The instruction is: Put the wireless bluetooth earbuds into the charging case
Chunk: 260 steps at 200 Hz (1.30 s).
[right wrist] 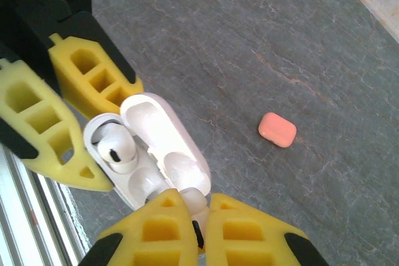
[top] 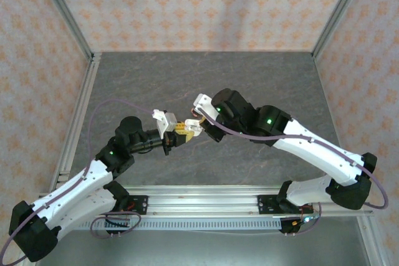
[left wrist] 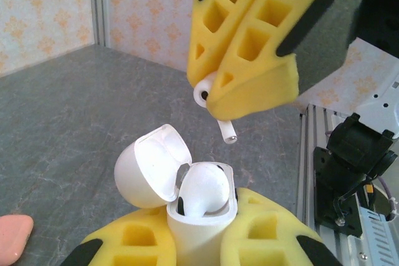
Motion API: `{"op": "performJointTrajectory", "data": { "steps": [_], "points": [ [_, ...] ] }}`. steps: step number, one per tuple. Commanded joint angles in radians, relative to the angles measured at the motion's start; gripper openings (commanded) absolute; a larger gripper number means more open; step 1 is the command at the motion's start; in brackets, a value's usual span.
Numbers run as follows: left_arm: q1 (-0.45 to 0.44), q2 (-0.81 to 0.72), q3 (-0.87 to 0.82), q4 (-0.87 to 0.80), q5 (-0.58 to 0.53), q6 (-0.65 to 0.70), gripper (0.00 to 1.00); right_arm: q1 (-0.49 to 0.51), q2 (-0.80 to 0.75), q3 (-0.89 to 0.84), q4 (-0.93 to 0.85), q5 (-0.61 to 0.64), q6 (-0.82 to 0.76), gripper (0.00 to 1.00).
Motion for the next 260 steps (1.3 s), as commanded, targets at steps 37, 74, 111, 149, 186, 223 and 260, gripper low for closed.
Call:
{"op": "performJointTrajectory", "data": {
  "steps": [37,74,111,149,186,223,260],
  "points": [
    [-0.008,0.003,0.038,0.045,0.009,-0.028,0.00,0.009,0.019,-0.005,0.023,0.026,-0.033,0.07],
    [-0.010,0.008,0.037,0.056,0.015,-0.040,0.00,0.009,0.021,-0.023,0.031,0.035,-0.039,0.07],
    [-0.010,0.011,0.042,0.056,0.017,-0.044,0.00,0.009,0.016,-0.037,0.039,0.043,-0.051,0.07],
    [-0.009,0.013,0.043,0.069,0.020,-0.057,0.00,0.009,0.011,-0.053,0.052,0.033,-0.062,0.07],
    [-0.010,0.014,0.047,0.072,0.020,-0.064,0.00,0.009,0.011,-0.062,0.062,0.010,-0.069,0.07],
    [-0.011,0.012,0.049,0.066,0.016,-0.064,0.00,0.009,0.004,-0.059,0.046,-0.043,-0.073,0.07],
    [-0.010,0.016,0.057,0.057,0.011,-0.057,0.00,0.009,0.011,-0.030,-0.009,-0.101,-0.080,0.07]
  ]
}}
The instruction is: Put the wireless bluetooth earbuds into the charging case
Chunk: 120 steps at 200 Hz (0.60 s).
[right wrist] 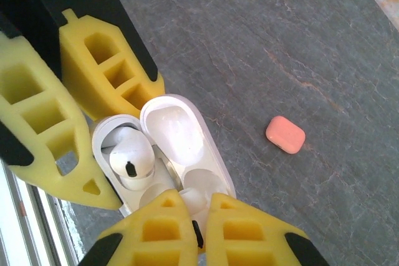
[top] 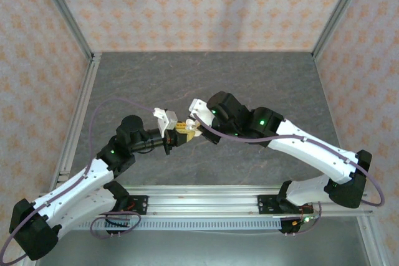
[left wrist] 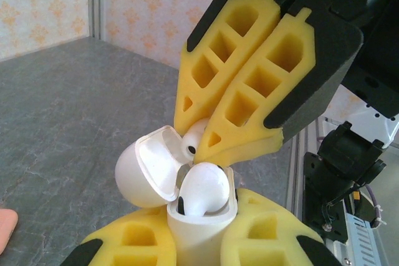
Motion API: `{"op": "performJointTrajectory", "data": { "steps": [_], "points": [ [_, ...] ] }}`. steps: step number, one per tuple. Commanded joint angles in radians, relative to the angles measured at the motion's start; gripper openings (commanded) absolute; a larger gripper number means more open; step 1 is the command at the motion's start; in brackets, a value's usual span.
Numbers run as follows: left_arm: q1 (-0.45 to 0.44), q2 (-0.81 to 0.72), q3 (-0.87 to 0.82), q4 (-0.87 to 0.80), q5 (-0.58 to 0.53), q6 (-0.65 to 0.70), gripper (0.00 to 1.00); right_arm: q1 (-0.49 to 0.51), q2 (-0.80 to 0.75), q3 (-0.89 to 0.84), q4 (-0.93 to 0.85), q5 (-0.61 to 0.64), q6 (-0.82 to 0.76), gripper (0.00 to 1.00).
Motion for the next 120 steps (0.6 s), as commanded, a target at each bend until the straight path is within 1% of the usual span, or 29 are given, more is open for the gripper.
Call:
{"op": "performJointTrajectory", "data": {
  "steps": [1,40,71,120],
  "points": [
    [-0.008,-0.004,0.047,0.051,0.006,-0.001,0.00,0.006,-0.009,0.021,-0.059,-0.073,-0.014,0.08],
    [-0.009,0.009,0.043,0.085,0.009,-0.019,0.00,0.006,0.011,0.032,-0.080,-0.118,0.000,0.09],
    [-0.014,0.033,0.038,0.140,0.017,-0.056,0.00,0.006,0.015,0.044,-0.082,-0.115,0.011,0.10],
    [-0.018,0.031,0.044,0.136,0.015,-0.051,0.00,0.006,-0.008,0.060,-0.083,-0.092,0.033,0.20]
  ]
}}
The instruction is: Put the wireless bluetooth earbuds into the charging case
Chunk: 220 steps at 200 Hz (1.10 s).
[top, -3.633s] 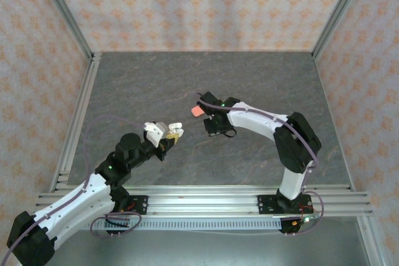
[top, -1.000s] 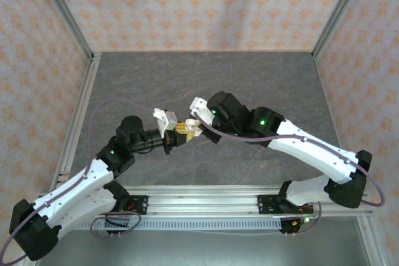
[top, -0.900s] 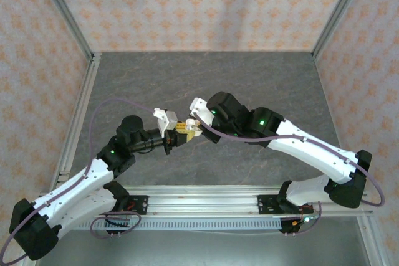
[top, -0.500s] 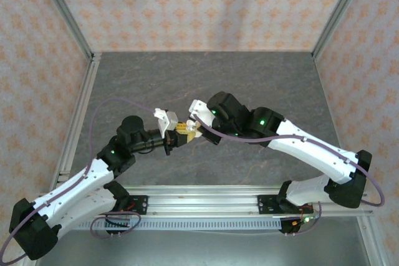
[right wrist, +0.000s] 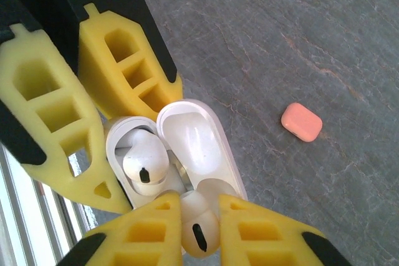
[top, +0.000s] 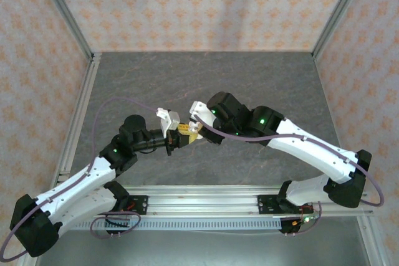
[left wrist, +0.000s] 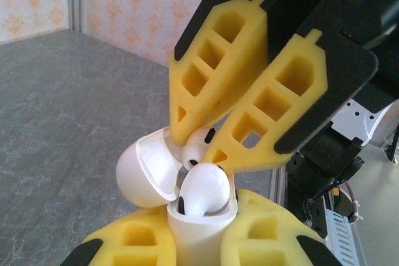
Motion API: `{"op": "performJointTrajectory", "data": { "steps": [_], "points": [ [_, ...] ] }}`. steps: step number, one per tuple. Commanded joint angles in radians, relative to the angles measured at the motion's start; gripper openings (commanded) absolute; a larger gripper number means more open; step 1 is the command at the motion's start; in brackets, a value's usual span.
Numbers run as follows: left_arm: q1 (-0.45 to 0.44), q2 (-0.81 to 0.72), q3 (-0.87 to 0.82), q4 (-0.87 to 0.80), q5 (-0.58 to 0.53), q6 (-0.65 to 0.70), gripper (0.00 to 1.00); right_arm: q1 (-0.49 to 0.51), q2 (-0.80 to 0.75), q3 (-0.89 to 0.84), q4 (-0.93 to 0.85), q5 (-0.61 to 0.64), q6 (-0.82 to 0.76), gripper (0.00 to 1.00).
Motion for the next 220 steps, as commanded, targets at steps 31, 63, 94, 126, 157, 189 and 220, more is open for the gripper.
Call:
{"op": "performJointTrajectory", "data": {
  "steps": [31,63,94,126,157,189,220],
  "points": [
    [-0.007,-0.007,0.046,0.105,-0.022,-0.020,0.00,0.011,-0.025,0.058,-0.023,-0.029,0.032,0.25],
    [-0.008,-0.011,0.054,0.090,-0.022,-0.017,0.00,0.011,-0.025,0.070,-0.028,-0.023,0.038,0.27],
    [-0.008,-0.016,0.056,0.081,-0.024,-0.014,0.00,0.011,-0.031,0.081,-0.036,-0.030,0.040,0.27],
    [-0.010,-0.026,0.050,0.086,-0.026,-0.015,0.00,0.011,-0.032,0.102,-0.059,-0.034,0.046,0.31],
    [-0.010,-0.031,0.051,0.085,-0.028,-0.017,0.00,0.011,-0.032,0.116,-0.076,-0.036,0.052,0.32],
    [-0.010,-0.040,0.049,0.077,-0.030,-0.014,0.00,0.011,-0.035,0.132,-0.087,-0.035,0.056,0.33],
    [-0.011,-0.042,0.041,0.082,-0.039,-0.014,0.00,0.011,-0.052,0.166,-0.086,-0.032,0.072,0.35]
  ]
}}
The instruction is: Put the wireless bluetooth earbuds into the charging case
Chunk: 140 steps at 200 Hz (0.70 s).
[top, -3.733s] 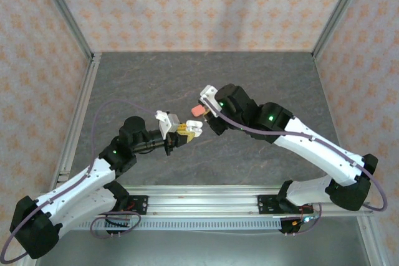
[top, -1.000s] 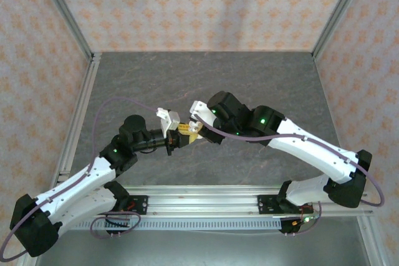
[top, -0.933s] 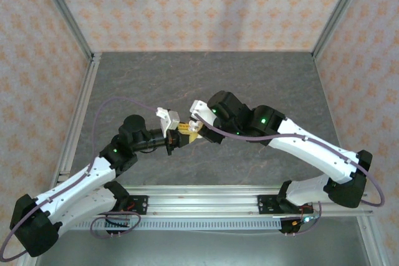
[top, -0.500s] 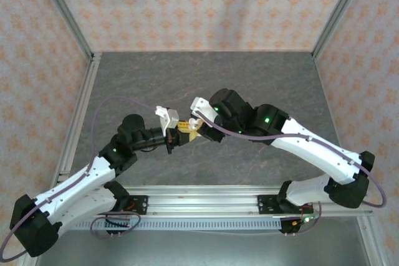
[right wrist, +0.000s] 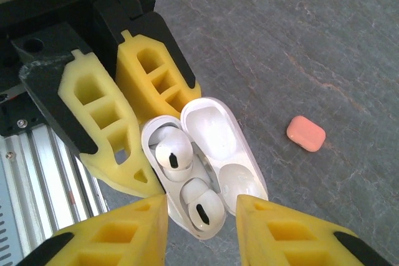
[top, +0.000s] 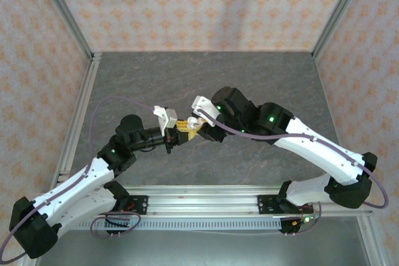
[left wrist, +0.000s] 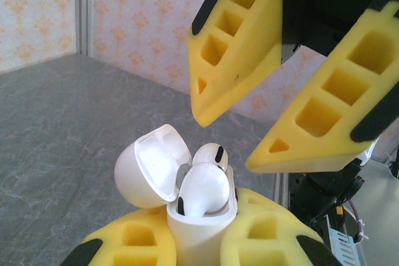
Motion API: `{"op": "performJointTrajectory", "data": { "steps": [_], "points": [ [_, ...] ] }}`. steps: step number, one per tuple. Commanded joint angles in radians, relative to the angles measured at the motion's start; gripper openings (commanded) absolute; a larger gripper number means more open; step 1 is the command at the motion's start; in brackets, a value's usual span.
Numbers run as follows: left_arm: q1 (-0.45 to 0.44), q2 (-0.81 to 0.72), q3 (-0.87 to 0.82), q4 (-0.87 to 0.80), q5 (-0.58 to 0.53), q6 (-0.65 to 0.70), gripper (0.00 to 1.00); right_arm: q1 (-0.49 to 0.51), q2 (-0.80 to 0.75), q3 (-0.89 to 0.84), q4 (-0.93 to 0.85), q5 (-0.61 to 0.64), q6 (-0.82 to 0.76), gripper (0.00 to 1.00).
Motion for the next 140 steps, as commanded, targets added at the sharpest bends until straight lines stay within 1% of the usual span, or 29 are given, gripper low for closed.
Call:
{"op": "performJointTrajectory", "data": {
  "steps": [1,24,38,48,69,87,117,129,140],
  "points": [
    [-0.007,-0.018,0.025,0.053,-0.019,0.000,0.00,0.006,-0.040,0.058,-0.017,-0.002,0.026,0.36],
    [-0.007,-0.014,0.017,0.073,-0.022,-0.005,0.00,0.006,-0.060,0.096,0.002,-0.006,0.062,0.38],
    [-0.007,-0.006,0.010,0.106,-0.021,-0.024,0.00,-0.001,-0.068,0.116,0.014,0.013,0.108,0.40],
    [-0.008,0.000,0.003,0.137,-0.021,-0.042,0.00,-0.027,-0.077,0.118,0.031,-0.021,0.137,0.42],
    [-0.009,0.007,-0.006,0.187,-0.019,-0.076,0.00,-0.155,-0.104,0.066,0.115,-0.167,0.252,0.45],
    [-0.012,0.009,0.003,0.185,-0.012,-0.087,0.00,-0.270,-0.102,0.029,0.166,-0.283,0.362,0.46],
    [-0.022,0.006,0.012,0.206,-0.014,-0.104,0.00,-0.377,-0.044,-0.013,0.228,-0.462,0.538,0.54],
    [-0.025,0.014,0.015,0.217,-0.018,-0.105,0.00,-0.412,-0.018,-0.054,0.317,-0.578,0.642,0.55],
    [-0.032,0.027,0.020,0.225,-0.021,-0.106,0.00,-0.433,-0.002,-0.112,0.469,-0.693,0.769,0.55]
  ]
}}
